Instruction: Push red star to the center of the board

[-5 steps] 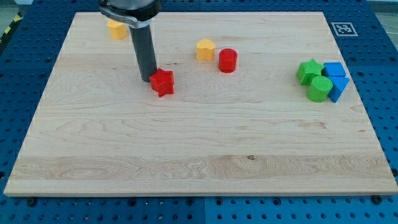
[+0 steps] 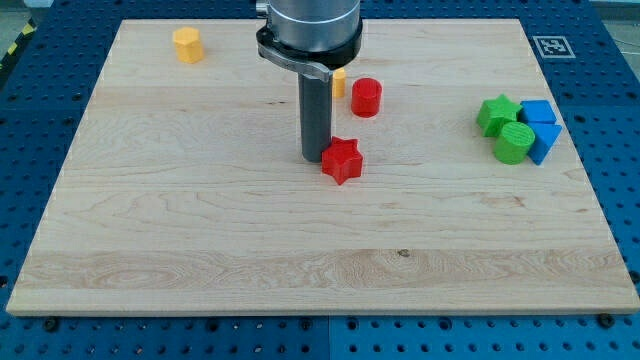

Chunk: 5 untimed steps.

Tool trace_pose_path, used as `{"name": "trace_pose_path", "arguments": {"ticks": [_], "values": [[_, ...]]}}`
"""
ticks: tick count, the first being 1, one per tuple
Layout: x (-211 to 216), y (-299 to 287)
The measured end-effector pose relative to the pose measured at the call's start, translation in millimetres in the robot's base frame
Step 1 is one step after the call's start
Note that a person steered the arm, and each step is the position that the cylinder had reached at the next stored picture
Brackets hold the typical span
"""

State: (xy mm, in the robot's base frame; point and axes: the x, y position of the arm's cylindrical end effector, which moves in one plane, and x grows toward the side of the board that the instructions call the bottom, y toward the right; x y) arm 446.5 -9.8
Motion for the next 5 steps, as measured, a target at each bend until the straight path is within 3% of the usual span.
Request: {"name": "trace_pose_path", "arguments": {"ticks": [5], "values": [[-89,-1]]}}
